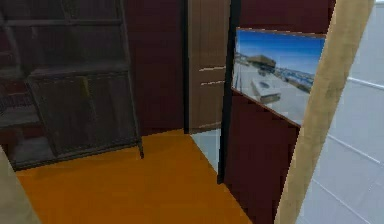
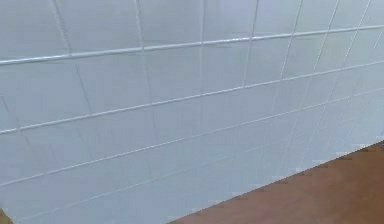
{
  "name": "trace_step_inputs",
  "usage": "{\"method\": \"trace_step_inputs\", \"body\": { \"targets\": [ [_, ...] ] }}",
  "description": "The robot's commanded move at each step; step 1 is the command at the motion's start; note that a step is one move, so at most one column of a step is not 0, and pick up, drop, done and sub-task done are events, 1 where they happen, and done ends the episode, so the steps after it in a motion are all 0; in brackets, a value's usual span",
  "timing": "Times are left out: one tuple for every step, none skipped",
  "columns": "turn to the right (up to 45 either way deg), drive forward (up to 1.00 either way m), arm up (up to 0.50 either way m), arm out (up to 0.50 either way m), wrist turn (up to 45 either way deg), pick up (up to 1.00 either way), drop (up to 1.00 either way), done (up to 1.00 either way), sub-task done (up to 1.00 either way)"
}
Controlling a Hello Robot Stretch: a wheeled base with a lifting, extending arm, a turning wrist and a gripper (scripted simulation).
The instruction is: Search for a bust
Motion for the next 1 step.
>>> {"method": "trace_step_inputs", "body": {
  "targets": [
    [0.0,0.25,0.0,0.0,0.0,0.0,0.0,0.0,0.0]
  ]
}}
